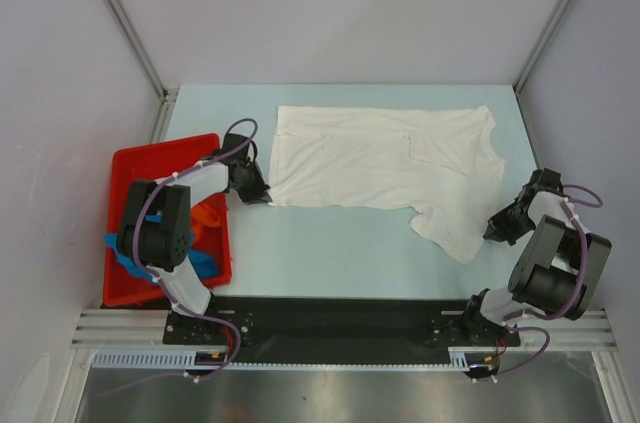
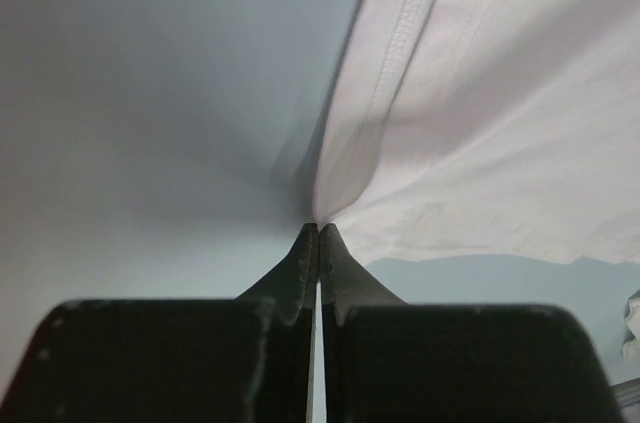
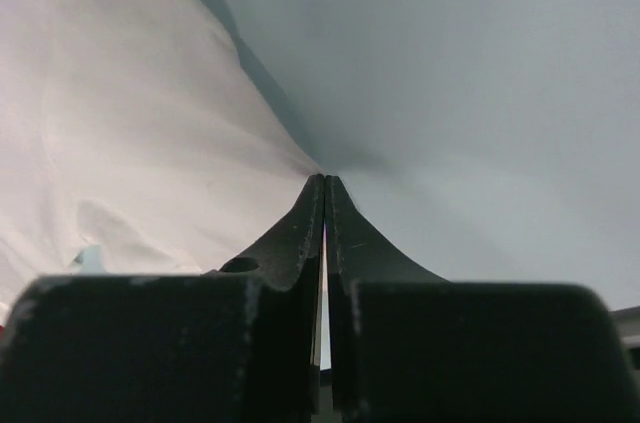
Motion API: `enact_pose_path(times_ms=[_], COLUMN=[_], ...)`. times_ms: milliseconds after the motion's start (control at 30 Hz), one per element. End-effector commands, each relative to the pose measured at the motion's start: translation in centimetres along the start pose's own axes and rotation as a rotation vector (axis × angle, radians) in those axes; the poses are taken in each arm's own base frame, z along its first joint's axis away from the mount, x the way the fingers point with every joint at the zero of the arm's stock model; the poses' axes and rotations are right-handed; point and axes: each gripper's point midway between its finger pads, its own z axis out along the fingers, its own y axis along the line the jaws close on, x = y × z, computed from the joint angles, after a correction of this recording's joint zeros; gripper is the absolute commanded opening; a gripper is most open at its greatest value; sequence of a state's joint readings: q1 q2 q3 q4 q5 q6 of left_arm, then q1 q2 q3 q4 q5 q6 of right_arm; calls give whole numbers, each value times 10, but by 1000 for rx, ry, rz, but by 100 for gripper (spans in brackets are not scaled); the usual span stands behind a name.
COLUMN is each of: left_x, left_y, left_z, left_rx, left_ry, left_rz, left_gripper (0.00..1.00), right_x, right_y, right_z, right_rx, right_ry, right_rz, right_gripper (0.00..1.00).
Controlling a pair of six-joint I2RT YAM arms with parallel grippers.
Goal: Fold and stack the t-shirts
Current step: Fold the tshirt
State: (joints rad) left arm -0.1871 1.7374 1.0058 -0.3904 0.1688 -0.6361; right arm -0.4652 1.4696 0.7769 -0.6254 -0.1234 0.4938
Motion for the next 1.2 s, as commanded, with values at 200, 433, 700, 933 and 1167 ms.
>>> enact_pose_path(times_ms=[200, 433, 700, 933, 1167], left_x=[2, 5, 9, -34, -75], left_y=[19, 21, 11, -22, -46], left_z=[-5, -6, -14, -26, -25], left_rx=[-23, -22, 29, 81, 105], left_ry=[-7, -8, 6, -43, -87], left_rz=[-86, -88, -83, -69, -59], left_gripper=[0, 0, 0, 0, 0], right_x=[-10, -21, -32, -66, -103], right_y=[-18, -25, 5, 38, 78], right_z=[-13, -17, -32, -51, -56], right_rx=[46, 74, 3, -46, -105], right_ry=[-53, -73, -112, -189, -218], right_rz=[-12, 9, -49, -106, -139], right_gripper=[0, 0, 0, 0, 0])
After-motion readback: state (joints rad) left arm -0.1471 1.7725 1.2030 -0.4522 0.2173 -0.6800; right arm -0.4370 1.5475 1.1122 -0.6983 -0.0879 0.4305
